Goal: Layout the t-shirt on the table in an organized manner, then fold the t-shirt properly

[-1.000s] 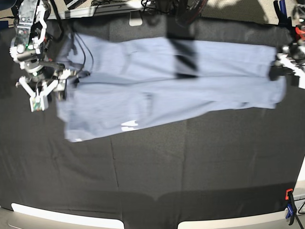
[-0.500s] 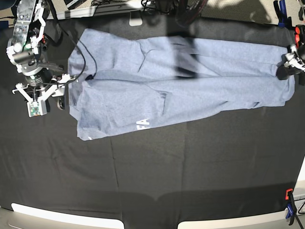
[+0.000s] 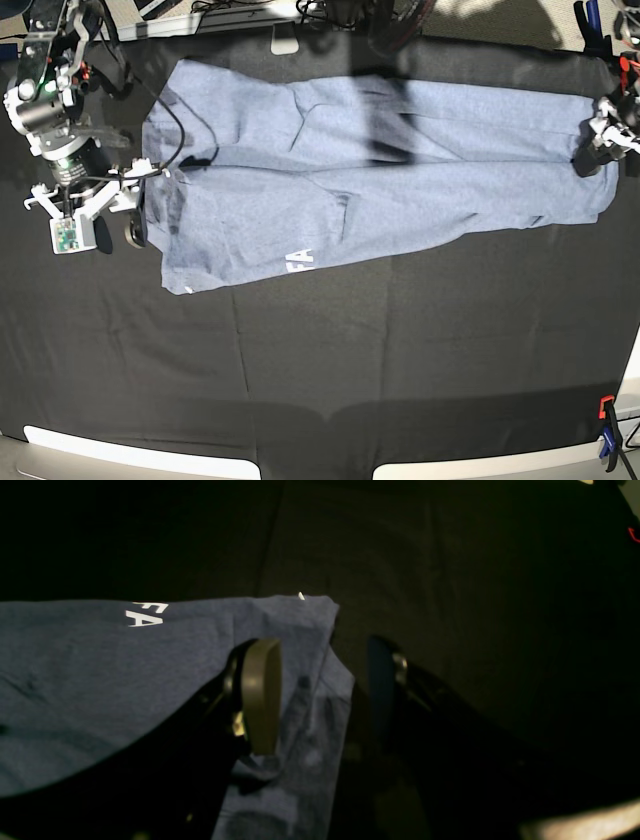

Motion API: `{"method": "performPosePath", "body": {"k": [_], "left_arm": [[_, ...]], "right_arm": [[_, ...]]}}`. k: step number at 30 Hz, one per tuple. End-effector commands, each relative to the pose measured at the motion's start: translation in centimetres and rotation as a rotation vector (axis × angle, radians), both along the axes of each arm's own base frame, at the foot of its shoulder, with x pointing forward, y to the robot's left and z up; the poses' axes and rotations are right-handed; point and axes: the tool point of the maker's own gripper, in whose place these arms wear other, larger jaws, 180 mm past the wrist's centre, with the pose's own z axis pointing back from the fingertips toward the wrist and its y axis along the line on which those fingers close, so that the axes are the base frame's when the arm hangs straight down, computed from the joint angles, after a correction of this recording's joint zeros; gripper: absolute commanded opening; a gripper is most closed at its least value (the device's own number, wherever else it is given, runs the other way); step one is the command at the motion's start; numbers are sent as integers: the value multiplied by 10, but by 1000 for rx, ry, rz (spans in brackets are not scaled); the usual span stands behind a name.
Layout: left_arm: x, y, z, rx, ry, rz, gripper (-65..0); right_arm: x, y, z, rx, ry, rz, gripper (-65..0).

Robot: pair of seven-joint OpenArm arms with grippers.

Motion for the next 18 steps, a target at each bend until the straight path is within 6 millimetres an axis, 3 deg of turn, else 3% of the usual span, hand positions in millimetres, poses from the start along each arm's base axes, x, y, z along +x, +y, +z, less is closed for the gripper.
{"method": "performPosePath", "body": {"k": [1, 9, 18], "left_arm": [[-1, 2, 2, 17, 9, -19, -372], [-29, -2, -13, 7, 91, -39, -373], [-17, 40, 13, 123, 56, -41, -373]], "right_arm": [[4, 1, 13, -9, -46, 19, -377], [4, 1, 13, -8, -45, 19, -377], [3, 7, 13, 35, -39, 31, -377]]}}
